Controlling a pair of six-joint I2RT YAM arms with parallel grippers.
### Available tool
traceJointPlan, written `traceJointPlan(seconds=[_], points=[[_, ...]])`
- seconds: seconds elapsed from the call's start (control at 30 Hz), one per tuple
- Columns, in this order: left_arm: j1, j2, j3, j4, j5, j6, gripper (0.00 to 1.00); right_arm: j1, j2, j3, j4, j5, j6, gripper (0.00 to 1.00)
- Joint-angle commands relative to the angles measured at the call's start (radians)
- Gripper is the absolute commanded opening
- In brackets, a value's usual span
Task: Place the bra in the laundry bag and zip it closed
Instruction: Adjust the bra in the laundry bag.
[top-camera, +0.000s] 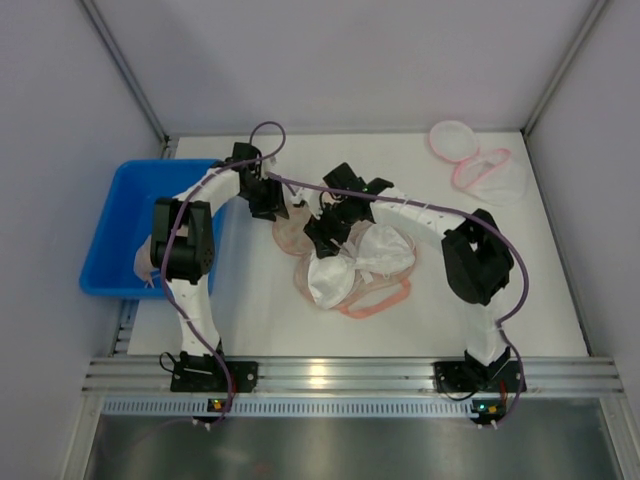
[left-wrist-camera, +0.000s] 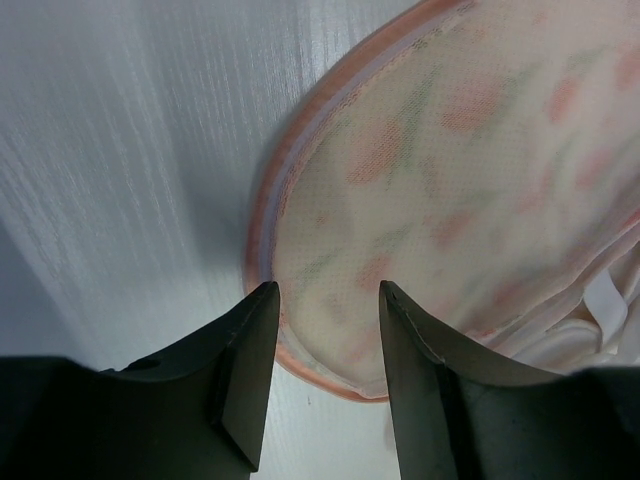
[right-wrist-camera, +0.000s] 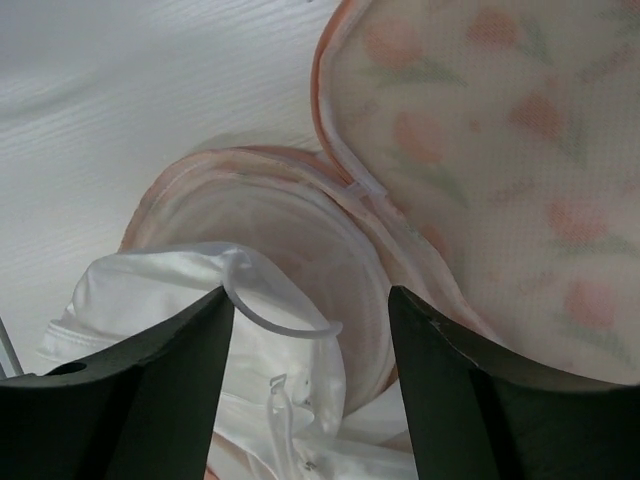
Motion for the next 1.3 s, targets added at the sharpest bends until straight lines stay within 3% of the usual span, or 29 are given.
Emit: traceJointPlan(seconds=[0.0, 0.13, 0.2, 0.27, 0.4, 0.77, 0.83, 1.03, 1.2, 1.27], points=[[0.011, -0.014, -0.004, 0.046, 0.023, -0.004, 0.5, 0.033, 0.018, 0.056, 0.02, -0.052, -0.06, 0.62], [0.02, -0.011, -0.01, 0.046, 0.026, -0.001, 0.5, 0.033, 0.041, 0.084, 0.003, -0.074, -0.083, 0.47], [0.024, -0.01, -0.013, 0.046, 0.029, -0.001, 0.5, 0.032, 0.041, 0.081, 0.006, -0.083, -0.088, 0.28], [0.028, -0.011, -0.016, 0.046, 0.032, -0.002, 0.5, 0.029, 0.038, 0.081, 0.005, -0.086, -0.091, 0.16], [0.03, -0.02, -0.028, 0.056, 0.034, 0.001, 0.49, 0.004, 0.023, 0.078, 0.006, -0.089, -0.094, 0.04], [0.03, -0.013, -0.022, 0.08, 0.014, -0.001, 0.49, -0.079, -0.004, 0.032, 0.034, -0.069, -0.08, 0.0], [0.03, -0.008, -0.011, 0.091, 0.011, 0.001, 0.49, -0.076, 0.001, 0.019, 0.032, -0.069, -0.077, 0.04], [0.025, 0.038, 0.019, 0.105, -0.025, -0.001, 0.5, -0.068, 0.01, 0.03, 0.032, -0.023, -0.054, 0.29], [0.019, 0.065, 0.032, 0.12, -0.043, 0.007, 0.47, -0.086, -0.033, 0.071, -0.003, -0.017, -0.01, 0.59], [0.017, 0.075, 0.035, 0.123, -0.038, 0.01, 0.4, -0.096, -0.065, 0.1, -0.014, -0.022, 0.027, 0.68]])
